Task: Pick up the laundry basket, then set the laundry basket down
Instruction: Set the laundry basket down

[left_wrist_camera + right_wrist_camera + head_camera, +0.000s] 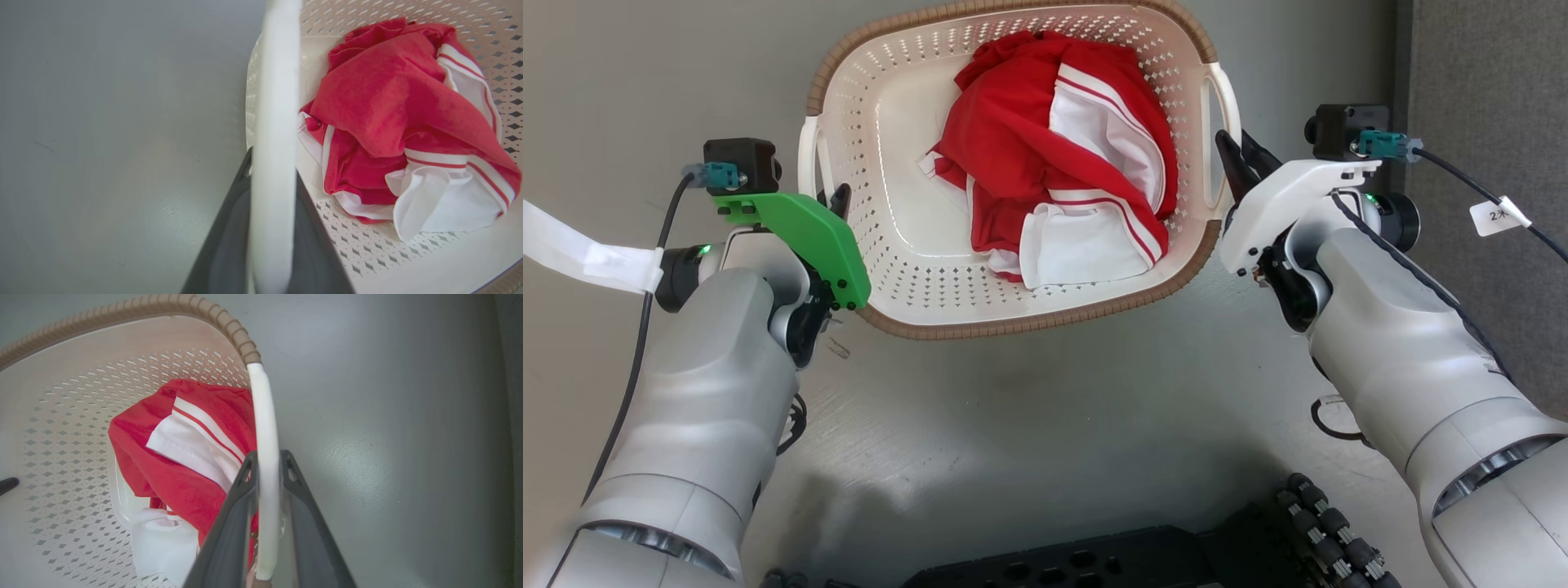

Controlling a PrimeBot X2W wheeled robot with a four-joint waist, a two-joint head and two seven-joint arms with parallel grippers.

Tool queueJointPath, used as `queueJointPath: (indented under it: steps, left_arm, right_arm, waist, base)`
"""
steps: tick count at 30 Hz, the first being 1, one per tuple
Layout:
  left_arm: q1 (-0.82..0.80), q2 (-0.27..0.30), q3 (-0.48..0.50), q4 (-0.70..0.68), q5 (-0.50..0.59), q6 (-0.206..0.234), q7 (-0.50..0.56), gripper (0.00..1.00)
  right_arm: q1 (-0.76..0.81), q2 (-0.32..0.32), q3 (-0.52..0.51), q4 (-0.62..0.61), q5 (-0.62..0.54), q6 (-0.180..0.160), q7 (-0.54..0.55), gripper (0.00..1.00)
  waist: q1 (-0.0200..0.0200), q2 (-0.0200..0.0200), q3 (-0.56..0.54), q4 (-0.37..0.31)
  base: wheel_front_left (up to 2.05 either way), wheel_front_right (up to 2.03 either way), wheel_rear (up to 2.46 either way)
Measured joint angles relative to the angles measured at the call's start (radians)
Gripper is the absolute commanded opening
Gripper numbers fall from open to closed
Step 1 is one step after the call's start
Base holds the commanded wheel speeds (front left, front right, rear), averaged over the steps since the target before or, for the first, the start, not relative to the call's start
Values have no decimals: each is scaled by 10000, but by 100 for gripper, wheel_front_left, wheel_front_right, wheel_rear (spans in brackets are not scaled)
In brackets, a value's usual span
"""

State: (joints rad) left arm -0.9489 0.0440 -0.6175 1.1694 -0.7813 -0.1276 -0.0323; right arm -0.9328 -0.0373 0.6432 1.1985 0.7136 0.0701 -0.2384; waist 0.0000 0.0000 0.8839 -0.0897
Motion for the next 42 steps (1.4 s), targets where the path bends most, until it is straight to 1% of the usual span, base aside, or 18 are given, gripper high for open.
queueJointPath:
  steps: [14, 15, 16, 17, 18, 23, 30, 34, 38, 42]
  left_arm:
    - [0, -4, -253, 40, -128, 0, 290, 0]
    - [0, -4, -265, 38, -140, 0, 316, 47]
    - [1, 2, -276, 52, -140, 0, 324, 95]
    - [4, 10, -288, 56, -146, -35, 359, 100]
    - [6, 19, -286, 75, -171, -42, 362, 100]
    - [20, 142, -268, 163, -276, -42, 353, 100]
    - [44, 102, -142, 151, -577, -42, 36, 100]
    - [153, 105, -111, 40, -621, -42, -399, 100]
    - [379, 123, -282, -146, -585, -42, -876, 100]
    - [755, 182, -412, -219, -535, -42, -1317, 100]
  right_arm:
    - [102, 54, 46, 180, 75, 92, 117, 0]
    - [119, 54, 59, 184, 75, 113, 117, 0]
    - [138, 44, 79, 184, 73, 174, 113, 23]
    - [151, 33, 73, 186, 75, 174, 105, 23]
    - [162, 23, 59, 198, 79, 174, 104, 100]
    - [212, -211, 71, 290, 88, 174, 104, 100]
    - [368, -242, 84, 247, 96, 267, 52, 100]
    - [452, -253, 58, 169, 107, 274, -23, 100]
    - [537, -255, 48, 33, 102, 345, -86, 100]
    - [789, -276, 77, -90, 54, 347, -119, 100]
  waist:
    - [0, 0, -113, -60]
    - [0, 0, -122, -63]
    - [0, 0, -131, -64]
    - [0, 0, -139, -65]
    - [0, 0, -148, -64]
    - [0, 0, -189, -44]
    - [0, 0, -365, 1]
    - [0, 0, -564, 16]
    - [0, 0, -851, 29]
    - [1, 0, -1207, 28]
  base:
    - [0, 0, 0]
    - [0, 0, 0]
    - [0, 0, 0]
    - [0, 0, 0]
    - [0, 0, 0]
    - [0, 0, 0]
    - [0, 0, 0]
    - [0, 0, 0]
    - [0, 0, 0]
    - [0, 0, 0]
